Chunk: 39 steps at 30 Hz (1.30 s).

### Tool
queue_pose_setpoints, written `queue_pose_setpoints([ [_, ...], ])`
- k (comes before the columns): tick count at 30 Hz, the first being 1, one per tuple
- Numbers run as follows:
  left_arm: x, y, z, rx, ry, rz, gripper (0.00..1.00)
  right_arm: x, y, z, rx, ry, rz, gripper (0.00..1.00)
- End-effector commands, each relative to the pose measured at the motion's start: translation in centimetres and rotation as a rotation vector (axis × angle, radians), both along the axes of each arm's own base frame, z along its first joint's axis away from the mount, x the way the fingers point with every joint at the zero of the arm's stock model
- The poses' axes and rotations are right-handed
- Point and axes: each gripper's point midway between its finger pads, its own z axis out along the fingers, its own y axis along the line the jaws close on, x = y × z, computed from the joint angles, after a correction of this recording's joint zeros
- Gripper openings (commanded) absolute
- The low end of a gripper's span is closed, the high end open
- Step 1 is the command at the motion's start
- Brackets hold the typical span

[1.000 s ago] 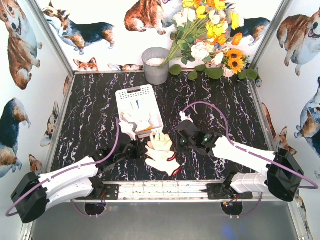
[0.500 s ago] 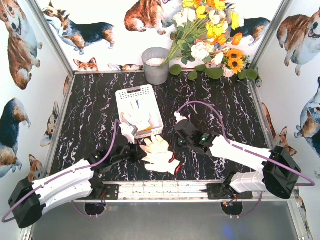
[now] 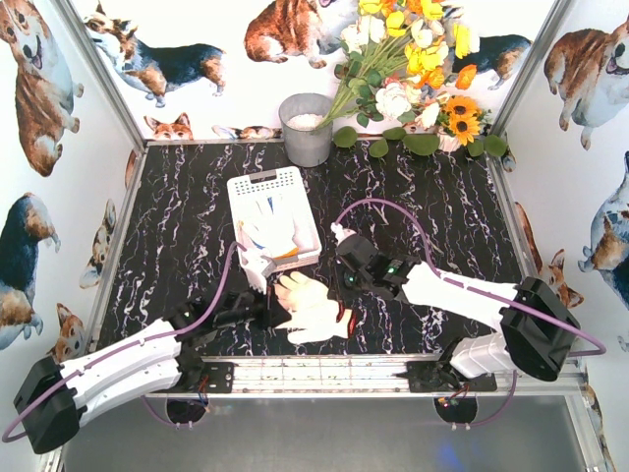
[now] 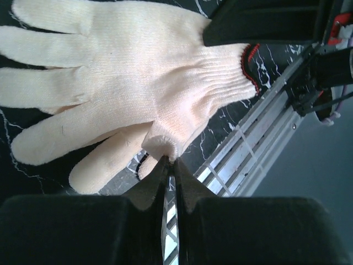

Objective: Put the gloves into the storage basket
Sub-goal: Pair the glove with the glove.

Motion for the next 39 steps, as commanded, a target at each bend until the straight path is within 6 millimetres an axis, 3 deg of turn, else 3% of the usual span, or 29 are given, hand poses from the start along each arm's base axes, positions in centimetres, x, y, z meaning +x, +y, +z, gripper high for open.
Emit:
queue_pose_setpoints([
  [1, -1.3, -0.8, 0.1, -0.020, -0.003, -0.104, 0.00, 1.0, 0.0, -0.4, -0.015, -0.038, -0.001, 0.00],
  [9, -0.6, -0.6, 2.1, 0.009, -0.020, -0.080, 0.00, 1.1, 1.6, 0.9, 0.025, -0.018, 0.047, 0.00],
  [23, -2.4, -0.4, 5.4, 0.002, 0.035, -0.141, 0.00, -0.4, 2.7, 2.8, 0.091, 0.011, 0.152, 0.00],
  [27, -2.7, 0.2, 5.2, 0.047, 0.042, -0.156, 0.00, -0.5, 2.6, 2.6, 0.080, 0.010, 0.160, 0.00],
  [39, -3.4, -1.8, 2.8, 0.021, 0.119, -0.194, 0.00, -0.7, 0.6, 1.3, 0.000, 0.004, 0.137, 0.00],
])
